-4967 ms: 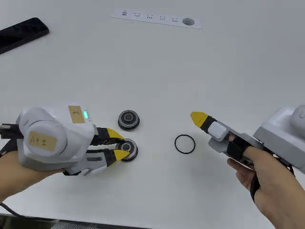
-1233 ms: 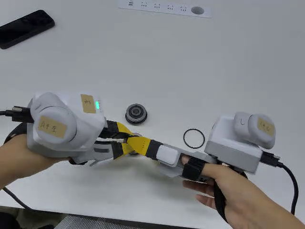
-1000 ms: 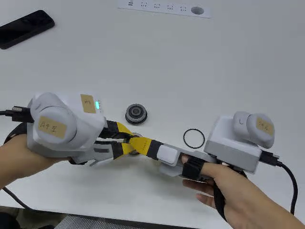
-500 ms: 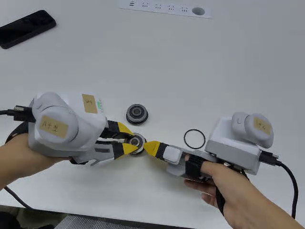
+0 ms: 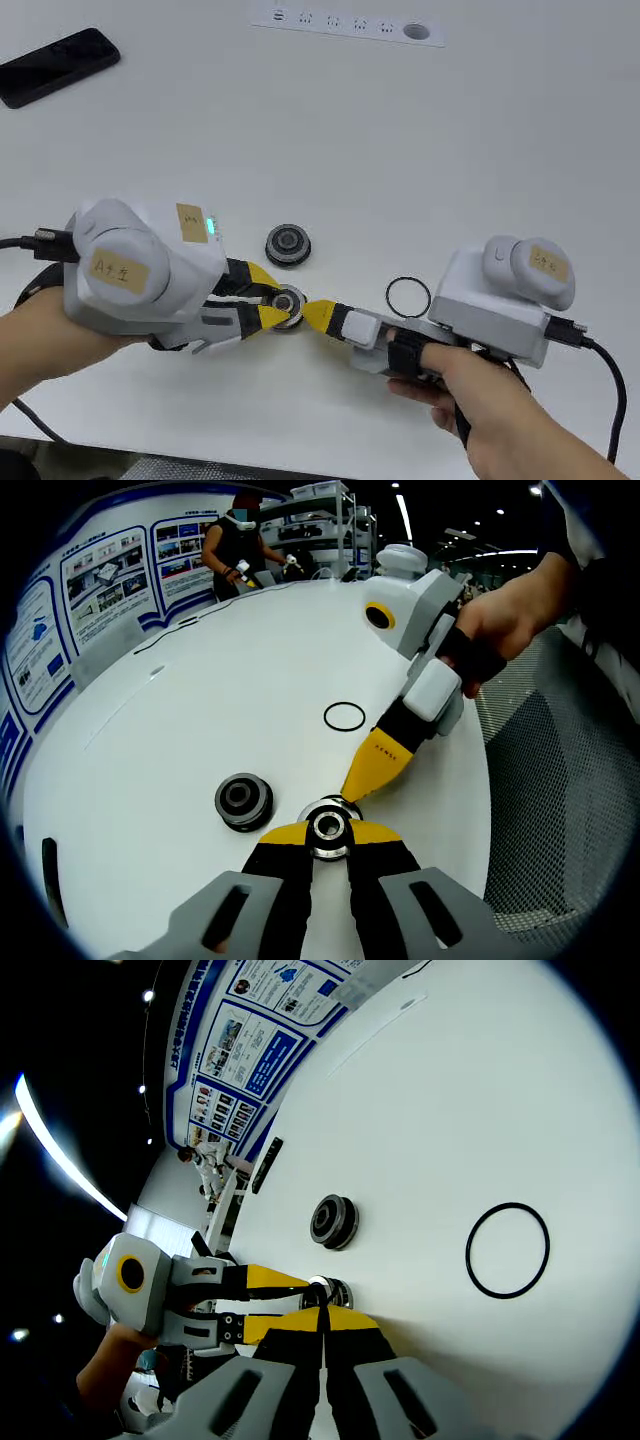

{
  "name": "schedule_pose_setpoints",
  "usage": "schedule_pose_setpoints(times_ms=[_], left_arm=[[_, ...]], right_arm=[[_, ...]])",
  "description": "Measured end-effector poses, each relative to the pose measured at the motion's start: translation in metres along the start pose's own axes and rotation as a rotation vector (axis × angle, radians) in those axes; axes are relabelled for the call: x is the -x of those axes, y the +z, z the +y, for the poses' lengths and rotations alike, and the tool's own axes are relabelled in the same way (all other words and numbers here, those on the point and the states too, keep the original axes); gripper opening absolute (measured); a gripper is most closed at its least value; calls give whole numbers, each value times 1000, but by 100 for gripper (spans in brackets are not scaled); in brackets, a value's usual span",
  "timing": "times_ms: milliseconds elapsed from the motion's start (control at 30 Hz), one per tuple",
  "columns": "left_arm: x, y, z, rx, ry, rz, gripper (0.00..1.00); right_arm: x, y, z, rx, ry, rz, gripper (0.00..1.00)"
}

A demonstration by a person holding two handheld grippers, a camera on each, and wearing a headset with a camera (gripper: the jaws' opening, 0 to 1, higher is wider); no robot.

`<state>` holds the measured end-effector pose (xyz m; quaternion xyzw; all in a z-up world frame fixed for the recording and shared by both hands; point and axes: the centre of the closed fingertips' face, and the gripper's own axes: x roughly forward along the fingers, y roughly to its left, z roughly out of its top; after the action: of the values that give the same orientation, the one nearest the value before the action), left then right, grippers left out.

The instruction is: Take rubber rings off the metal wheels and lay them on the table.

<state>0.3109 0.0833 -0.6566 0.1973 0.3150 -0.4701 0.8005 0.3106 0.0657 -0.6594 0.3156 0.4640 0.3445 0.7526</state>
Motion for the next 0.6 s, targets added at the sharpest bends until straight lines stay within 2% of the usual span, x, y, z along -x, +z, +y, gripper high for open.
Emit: schedule_pose_setpoints(times_ms=[233, 567, 600], left_arm=[[0, 0, 0, 0, -1, 8, 12], [0, 0, 0, -1, 1, 8, 12], [0, 0, 0, 0, 2, 8, 12]], right_arm=[[0, 0, 1, -8, -8, 11, 0], [-2, -1, 4, 45, -17, 13, 0], [-2, -1, 3, 69, -30, 12, 0]])
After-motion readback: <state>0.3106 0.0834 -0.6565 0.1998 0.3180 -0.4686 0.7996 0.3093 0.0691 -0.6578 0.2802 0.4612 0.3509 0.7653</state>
